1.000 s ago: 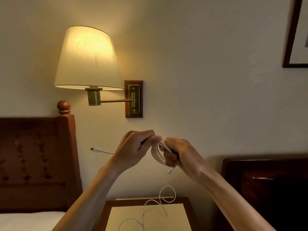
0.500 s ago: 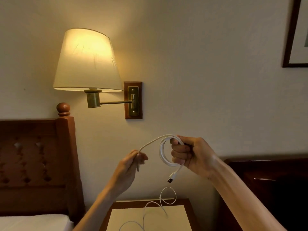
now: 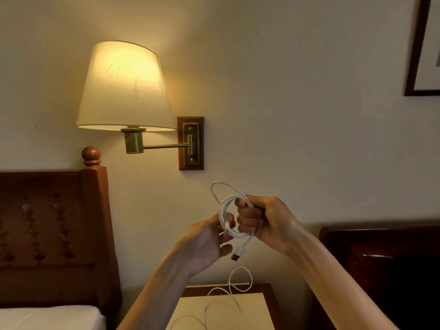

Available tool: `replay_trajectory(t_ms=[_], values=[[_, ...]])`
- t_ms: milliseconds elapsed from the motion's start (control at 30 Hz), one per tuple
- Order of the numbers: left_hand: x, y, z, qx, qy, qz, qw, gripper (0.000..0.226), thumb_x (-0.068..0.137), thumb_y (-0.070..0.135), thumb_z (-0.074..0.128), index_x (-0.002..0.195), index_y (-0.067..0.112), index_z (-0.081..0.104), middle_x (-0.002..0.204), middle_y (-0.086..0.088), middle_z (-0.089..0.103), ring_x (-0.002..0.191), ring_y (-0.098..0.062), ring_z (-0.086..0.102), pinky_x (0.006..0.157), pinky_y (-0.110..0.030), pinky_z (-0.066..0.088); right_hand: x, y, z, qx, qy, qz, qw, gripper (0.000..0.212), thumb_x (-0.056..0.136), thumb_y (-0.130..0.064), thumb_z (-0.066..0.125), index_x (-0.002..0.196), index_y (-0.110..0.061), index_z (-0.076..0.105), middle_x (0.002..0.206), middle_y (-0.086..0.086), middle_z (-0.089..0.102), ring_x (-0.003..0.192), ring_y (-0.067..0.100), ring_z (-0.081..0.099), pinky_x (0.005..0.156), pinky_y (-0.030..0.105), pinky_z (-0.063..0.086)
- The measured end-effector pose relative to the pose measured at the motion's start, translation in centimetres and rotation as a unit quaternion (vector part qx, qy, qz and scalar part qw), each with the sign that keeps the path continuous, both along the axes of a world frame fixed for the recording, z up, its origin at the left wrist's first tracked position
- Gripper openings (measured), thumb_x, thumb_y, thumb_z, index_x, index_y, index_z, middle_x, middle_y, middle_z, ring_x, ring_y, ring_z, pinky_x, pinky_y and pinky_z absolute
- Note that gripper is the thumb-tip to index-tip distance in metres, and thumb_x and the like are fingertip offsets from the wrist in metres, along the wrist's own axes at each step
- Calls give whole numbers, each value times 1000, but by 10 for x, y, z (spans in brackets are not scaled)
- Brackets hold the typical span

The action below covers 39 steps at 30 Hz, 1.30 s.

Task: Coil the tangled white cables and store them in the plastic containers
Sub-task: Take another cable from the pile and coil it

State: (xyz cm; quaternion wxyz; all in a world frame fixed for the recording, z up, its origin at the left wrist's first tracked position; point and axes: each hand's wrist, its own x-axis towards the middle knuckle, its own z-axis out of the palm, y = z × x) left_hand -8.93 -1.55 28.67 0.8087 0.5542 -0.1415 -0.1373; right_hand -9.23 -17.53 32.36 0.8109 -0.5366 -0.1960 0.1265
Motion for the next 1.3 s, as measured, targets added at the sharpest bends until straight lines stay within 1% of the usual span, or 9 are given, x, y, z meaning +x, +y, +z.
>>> replay_trajectory(t_ms=[133, 300, 433, 633, 733, 800, 1000, 1133, 1300], values=[[-14, -4, -3, 62, -47, 67, 995, 61, 94, 60, 37, 78, 10, 67, 90, -9, 56, 86, -22, 49, 81, -40, 37, 2, -1, 1, -30, -16, -41, 999, 37, 101, -11, 26, 74, -8, 50, 58, -2, 21, 48, 10, 19, 46, 23, 26], [-23, -6, -6, 311, -237, 214, 895, 25, 99, 26, 51, 88, 11, 68, 67, 2, 66, 57, -11, 55, 58, -32, 45, 7, 6, -3, -71, -44, -73, 994, 36, 100, -10, 27, 73, -9, 51, 56, -2, 25, 48, 11, 21, 49, 25, 25], [-41, -2, -23, 456, -288, 243, 806, 30, 99, 15, 48, 78, 21, 68, 65, 6, 70, 57, 3, 62, 56, -10, 45, 19, -1, 3, -67, -50, -129, 988, 34, 99, -9, 28, 72, -10, 49, 54, -4, 23, 46, 11, 21, 49, 26, 23], [-39, 27, -7, 494, -201, 29, 845, 39, 80, 68, 50, 76, 38, 75, 90, 18, 69, 81, 2, 61, 77, -21, 47, 19, 5, 7, -169, -84, -65, 980, 37, 96, -5, 29, 64, -12, 47, 52, -4, 27, 47, 12, 23, 46, 24, 27], [-28, 45, 19, 373, -182, 246, 876, 62, 78, 69, 31, 89, 26, 74, 102, 15, 67, 95, -3, 55, 89, -28, 38, 18, 4, 10, -194, -97, -27, 976, 40, 97, -6, 29, 64, -12, 50, 55, -2, 27, 50, 13, 23, 48, 24, 29], [-22, 42, 27, 289, -210, 293, 887, 53, 90, 61, 33, 98, 25, 71, 88, 6, 64, 80, -11, 51, 77, -28, 37, 16, 9, 11, -206, -105, 4, 973, 43, 99, -9, 29, 63, -14, 51, 56, -2, 27, 51, 12, 24, 49, 24, 30], [-17, 29, 33, 147, -161, 109, 970, 47, 92, 51, 50, 83, 10, 70, 67, -8, 38, 54, -14, 26, 48, -24, 25, 11, 18, 19, -198, -120, 28, 972, 40, 102, -11, 29, 69, -10, 52, 54, -4, 28, 49, 11, 23, 48, 23, 28], [-19, 27, 29, 135, -151, 46, 978, 42, 96, 49, 45, 84, 12, 63, 71, -2, 48, 54, -9, 25, 46, -22, 21, 12, 14, 23, -199, -112, 25, 973, 38, 101, -10, 29, 69, -8, 50, 54, -3, 25, 49, 12, 21, 47, 23, 27], [-15, 10, 25, 174, -198, 158, 951, 39, 99, 44, 42, 72, 19, 55, 62, 4, 39, 51, -8, 28, 46, -24, 23, 11, 19, 12, -228, -159, -64, 959, 40, 105, -19, 32, 75, -13, 59, 58, -1, 46, 54, 15, 43, 57, 26, 41]])
